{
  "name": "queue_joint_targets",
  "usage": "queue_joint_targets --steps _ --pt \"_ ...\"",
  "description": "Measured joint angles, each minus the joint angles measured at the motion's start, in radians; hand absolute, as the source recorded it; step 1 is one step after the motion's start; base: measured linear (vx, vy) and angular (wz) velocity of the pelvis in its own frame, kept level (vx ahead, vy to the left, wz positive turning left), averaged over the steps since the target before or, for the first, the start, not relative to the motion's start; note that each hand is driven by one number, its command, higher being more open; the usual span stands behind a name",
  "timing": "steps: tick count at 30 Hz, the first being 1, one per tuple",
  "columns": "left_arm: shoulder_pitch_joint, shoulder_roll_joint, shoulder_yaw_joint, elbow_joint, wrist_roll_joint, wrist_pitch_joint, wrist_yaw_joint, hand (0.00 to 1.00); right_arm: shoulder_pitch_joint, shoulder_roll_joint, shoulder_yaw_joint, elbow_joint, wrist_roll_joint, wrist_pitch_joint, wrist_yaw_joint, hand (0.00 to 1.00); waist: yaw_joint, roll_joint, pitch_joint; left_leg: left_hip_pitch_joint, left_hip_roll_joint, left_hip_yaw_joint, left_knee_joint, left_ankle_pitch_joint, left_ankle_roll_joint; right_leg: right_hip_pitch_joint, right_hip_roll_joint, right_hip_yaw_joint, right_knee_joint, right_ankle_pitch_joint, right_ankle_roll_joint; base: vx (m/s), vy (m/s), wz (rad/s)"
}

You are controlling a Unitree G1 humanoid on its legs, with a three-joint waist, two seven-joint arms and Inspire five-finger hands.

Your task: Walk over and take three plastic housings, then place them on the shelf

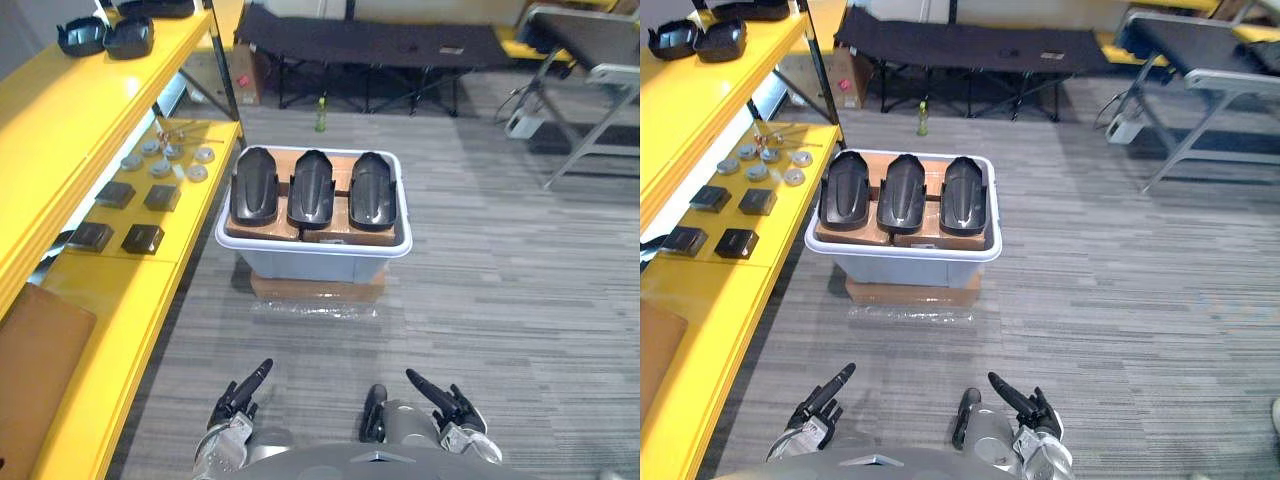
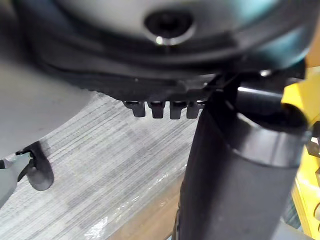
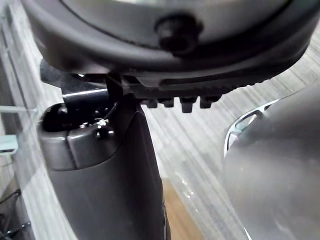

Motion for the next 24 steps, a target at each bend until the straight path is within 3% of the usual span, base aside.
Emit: queue_joint_targets --steps 2,4,6,8,10,11,12,14,16,18,19,21,23,24 --pt "-0.002 -0.011 0.008 0.010 -0.014 -0.022 0.006 1.00 0.003 -0.013 0.005 0.000 -0.030 -0.010 0.000 1.00 -0.012 0.023 0.005 -0.109 0.055 -0.001 0.251 0.068 -0.031 0.086 0.025 -0.031 -0.056 -0.010 -0.008 0.28 -0.168 0.32" --pt "-0.003 -0.003 0.004 0.015 -0.017 -0.030 0.004 1.00 0.002 -0.018 0.008 0.013 -0.075 -0.025 0.000 1.00 -0.016 0.026 0.006 -0.153 0.096 0.066 0.312 0.065 -0.028 0.170 0.030 -0.061 -0.107 -0.006 -0.011 0.29 -0.132 0.32" --pt "-0.003 0.005 0.001 0.018 -0.009 -0.039 0.003 1.00 0.003 -0.018 0.019 0.014 -0.084 -0.042 -0.004 1.00 -0.024 0.018 0.008 -0.154 0.103 0.172 0.108 0.061 -0.022 0.236 0.020 -0.089 -0.175 0.002 0.003 0.24 -0.066 0.35" --pt "-0.003 0.006 0.000 0.029 0.006 -0.037 0.003 1.00 0.003 -0.015 0.026 0.013 -0.076 -0.051 -0.037 1.00 -0.027 0.013 0.011 -0.148 0.064 0.222 -0.182 0.082 -0.030 0.263 0.000 -0.108 -0.212 0.011 0.021 0.27 0.058 0.39" --pt "0.002 0.009 0.001 0.033 0.006 -0.020 0.003 1.00 0.008 -0.009 0.028 0.013 -0.001 -0.054 -0.078 1.00 -0.020 0.006 0.016 -0.132 0.004 0.224 -0.440 0.218 -0.026 0.278 -0.031 -0.110 -0.223 0.004 0.063 0.24 0.192 0.16" --pt "0.009 0.010 0.003 0.042 0.006 -0.016 0.003 1.00 0.011 -0.009 0.032 0.010 0.008 -0.057 -0.083 1.00 -0.019 0.006 0.016 -0.112 0.000 0.231 -0.455 0.265 -0.022 0.287 -0.035 -0.104 -0.223 0.003 0.077 0.24 0.241 -0.22" --pt "0.014 0.021 0.008 0.059 0.006 -0.009 0.007 1.00 0.011 0.007 0.048 0.003 0.012 -0.068 -0.098 1.00 -0.018 -0.015 0.025 -0.070 -0.026 0.262 -0.478 0.287 0.017 0.309 -0.057 -0.082 -0.227 0.005 0.098 0.20 0.190 -0.23" --pt "0.025 0.052 0.006 0.051 0.013 -0.003 0.017 1.00 0.018 0.043 0.086 -0.042 0.013 -0.072 -0.096 1.00 -0.018 -0.070 0.023 -0.064 -0.065 0.287 -0.487 0.257 0.035 0.321 -0.085 -0.075 -0.269 0.020 0.121 0.23 0.201 -0.20" --pt "0.021 0.077 -0.007 0.046 0.046 0.020 0.016 1.00 0.013 0.056 0.106 -0.067 0.013 -0.077 -0.093 1.00 -0.020 -0.101 0.012 -0.066 -0.094 0.295 -0.478 0.225 0.052 0.321 -0.110 -0.068 -0.286 0.027 0.133 0.20 0.168 -0.16" --pt "0.017 0.083 -0.029 0.042 0.069 0.028 0.019 1.00 0.013 0.054 0.108 -0.105 0.007 -0.093 -0.096 1.00 -0.021 -0.101 0.010 -0.061 -0.118 0.297 -0.463 0.183 0.071 0.292 -0.156 -0.065 -0.190 -0.009 0.133 0.16 0.166 -0.07" --pt "0.005 0.080 -0.055 0.038 0.088 0.030 0.033 1.00 0.009 0.043 0.119 -0.134 0.000 -0.097 -0.099 1.00 -0.024 -0.082 0.018 -0.042 -0.124 0.295 -0.477 0.179 0.077 0.244 -0.182 -0.055 -0.067 -0.017 0.124 0.15 0.181 0.00" --pt "-0.003 0.086 -0.096 0.028 0.090 0.029 0.050 1.00 0.014 0.038 0.146 -0.166 -0.006 -0.099 -0.100 1.00 -0.030 -0.071 0.019 -0.003 -0.131 0.269 -0.501 0.195 0.098 0.176 -0.216 -0.029 0.105 -0.032 0.111 0.16 0.138 0.27" --pt "-0.006 0.105 -0.129 0.010 0.088 0.024 0.053 1.00 0.036 0.051 0.189 -0.207 -0.007 -0.102 -0.101 1.00 -0.039 -0.076 0.014 0.009 -0.121 0.238 -0.498 0.200 0.098 0.178 -0.194 -0.015 0.049 -0.070 0.101 0.17 -0.025 0.57" --pt "-0.017 0.114 -0.133 0.007 0.086 0.019 0.054 1.00 0.041 0.055 0.224 -0.236 -0.011 -0.107 -0.102 1.00 -0.044 -0.100 0.010 0.007 -0.115 0.218 -0.488 0.203 0.093 0.175 -0.163 -0.002 -0.039 -0.055 0.109 0.16 -0.143 0.54"
